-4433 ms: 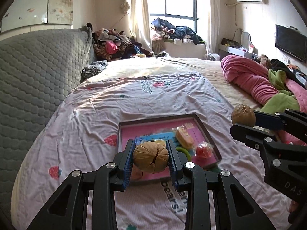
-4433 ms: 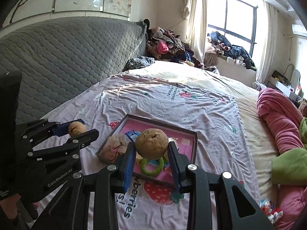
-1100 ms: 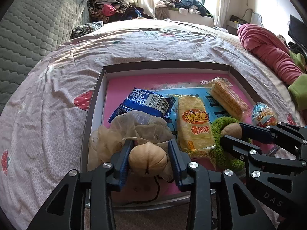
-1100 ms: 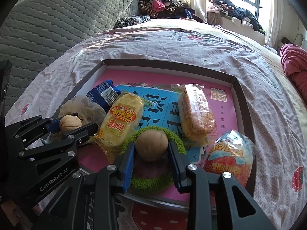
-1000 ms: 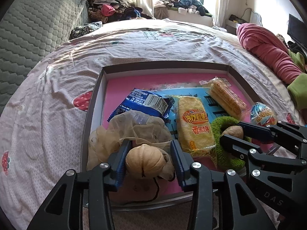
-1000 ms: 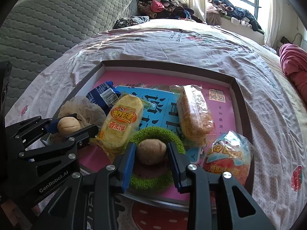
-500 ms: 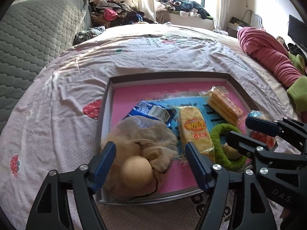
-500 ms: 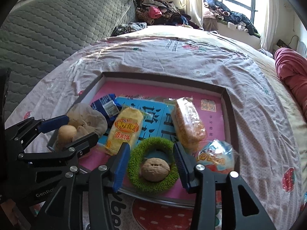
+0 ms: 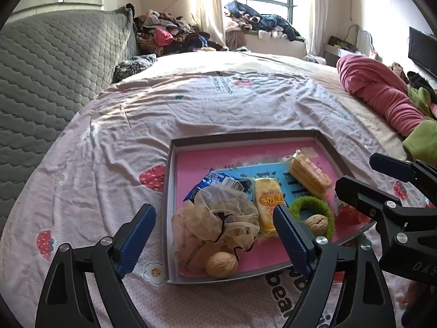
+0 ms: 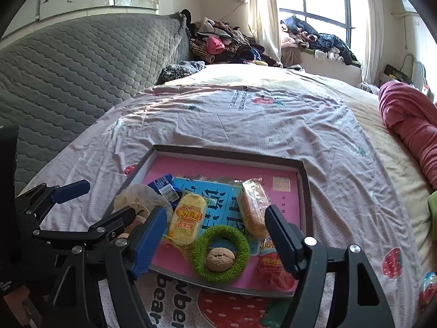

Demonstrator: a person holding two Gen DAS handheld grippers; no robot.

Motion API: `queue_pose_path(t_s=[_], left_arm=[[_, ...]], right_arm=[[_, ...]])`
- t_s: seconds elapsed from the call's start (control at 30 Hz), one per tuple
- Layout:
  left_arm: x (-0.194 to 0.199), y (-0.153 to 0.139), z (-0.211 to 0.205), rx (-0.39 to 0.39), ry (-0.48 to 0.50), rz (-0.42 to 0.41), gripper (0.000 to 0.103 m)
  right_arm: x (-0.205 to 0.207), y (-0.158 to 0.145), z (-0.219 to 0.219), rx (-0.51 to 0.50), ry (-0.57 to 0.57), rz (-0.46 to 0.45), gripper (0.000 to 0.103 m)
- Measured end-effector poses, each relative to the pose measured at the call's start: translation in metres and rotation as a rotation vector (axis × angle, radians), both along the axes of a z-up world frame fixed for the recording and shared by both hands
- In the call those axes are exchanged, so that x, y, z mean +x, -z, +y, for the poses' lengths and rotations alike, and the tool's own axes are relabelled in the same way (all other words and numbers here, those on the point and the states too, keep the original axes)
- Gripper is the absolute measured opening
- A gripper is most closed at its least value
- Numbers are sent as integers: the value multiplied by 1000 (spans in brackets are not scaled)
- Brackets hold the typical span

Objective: Organize objects

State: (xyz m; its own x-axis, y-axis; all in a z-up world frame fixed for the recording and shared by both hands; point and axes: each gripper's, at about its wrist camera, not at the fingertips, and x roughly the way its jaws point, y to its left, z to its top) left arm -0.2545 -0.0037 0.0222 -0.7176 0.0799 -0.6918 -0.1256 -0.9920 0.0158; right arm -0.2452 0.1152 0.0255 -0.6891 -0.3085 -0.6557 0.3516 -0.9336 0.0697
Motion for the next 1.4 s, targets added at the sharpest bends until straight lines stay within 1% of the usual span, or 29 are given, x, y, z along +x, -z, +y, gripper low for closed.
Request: queue_pose_path(t_s=[0.03,0.1,0.13,0.2,0.23,0.3,0.37,0.4,0.43,0.57,0.7,0.8,0.9,1.03,1.13,1.3,1.4], left_arm=[[2,-4,-2,4,-7,7,97],[9,-13,-7,18,-18,26,102],[12,-16,-8,22,-21,33,102],[20,-25,-8,34,-16,48,102],[25,-29,-8,33,-15,55,102],[34,-38,-7,30,-3,66,102],[43,-45,-6,29,-5,77,102],[47,-48,-5,28,-5,83,102],[52,-51,-4,22,-8,92,102],[77,-65,-1,1,-18,144,102],[92,-68,-4,30,-23,135,102],[103,-66,-8,61,-34,114,102],[118,-67,-10,26,-60,138,102],[138,-75,-15,39,-81,183,102],[149,-78,-20,68,-87,180,102],[172,-77,-19,27,-128,204,102],[182,-75,-19,14,-135,198,102]], right_arm=[[3,-4,1,-8,-2,7,76],[8,-12,5,-30,-6,18,79],[10,-16,7,-41,-6,20,81],[17,-24,9,-50,-9,34,91],[22,-29,10,-47,-11,44,94],[30,-36,11,-44,-19,60,94],[41,-43,13,-48,-18,78,97],[47,-48,15,-53,-19,90,102],[51,-50,15,-56,-22,97,103],[74,-64,23,-66,-15,137,103],[93,-73,33,-100,-3,142,103],[104,-78,37,-95,1,142,103],[118,-82,39,-84,-2,148,103],[137,-86,42,-77,-4,163,103],[151,-88,43,-83,-6,173,103],[171,-91,46,-87,-7,185,103],[179,-91,48,-94,-5,187,103]])
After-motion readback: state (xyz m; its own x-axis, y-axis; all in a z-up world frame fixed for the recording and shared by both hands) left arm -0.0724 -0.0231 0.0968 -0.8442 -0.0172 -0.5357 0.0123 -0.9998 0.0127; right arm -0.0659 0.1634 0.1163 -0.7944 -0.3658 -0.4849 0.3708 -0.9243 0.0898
